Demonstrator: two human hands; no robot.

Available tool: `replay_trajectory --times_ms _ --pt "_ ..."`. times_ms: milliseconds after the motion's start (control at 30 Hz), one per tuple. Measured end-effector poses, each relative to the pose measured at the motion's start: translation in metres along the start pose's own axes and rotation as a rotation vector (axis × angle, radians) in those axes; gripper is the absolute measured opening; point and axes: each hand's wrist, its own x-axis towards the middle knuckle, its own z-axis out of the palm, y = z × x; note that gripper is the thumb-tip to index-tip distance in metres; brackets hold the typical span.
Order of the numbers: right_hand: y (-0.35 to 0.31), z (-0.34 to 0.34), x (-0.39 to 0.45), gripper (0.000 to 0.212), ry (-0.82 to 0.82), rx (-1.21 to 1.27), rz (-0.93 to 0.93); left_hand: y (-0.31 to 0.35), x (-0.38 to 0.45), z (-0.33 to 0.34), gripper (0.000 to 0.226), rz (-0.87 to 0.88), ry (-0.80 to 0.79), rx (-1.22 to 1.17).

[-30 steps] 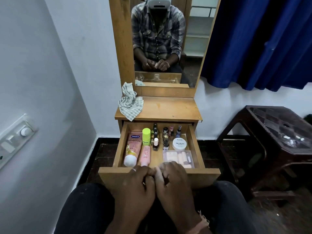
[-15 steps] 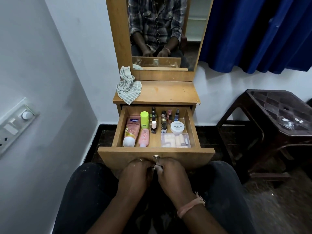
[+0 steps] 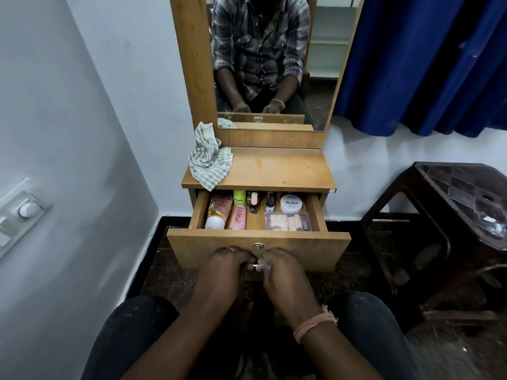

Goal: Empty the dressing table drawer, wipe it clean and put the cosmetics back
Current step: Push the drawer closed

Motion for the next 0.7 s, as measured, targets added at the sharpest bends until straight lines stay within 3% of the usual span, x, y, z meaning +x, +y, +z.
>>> replay_trajectory --times_ms 167,467,700 --pt "0.015 0.010 0.030 0.014 0.089 -0.032 -0.008 -0.018 0.037 0.014 0.026 0.006 0.063 -0.001" --pt "0.033 0.033 0.079 0.017 0.228 0.002 0.036 -0.042 0.072 0.040 0.030 0.067 0.231 -0.036" --pt "0.042 0.043 0.106 0.025 0.349 0.072 0.042 -0.051 0.098 0.047 0.022 0.096 0.265 -0.044"
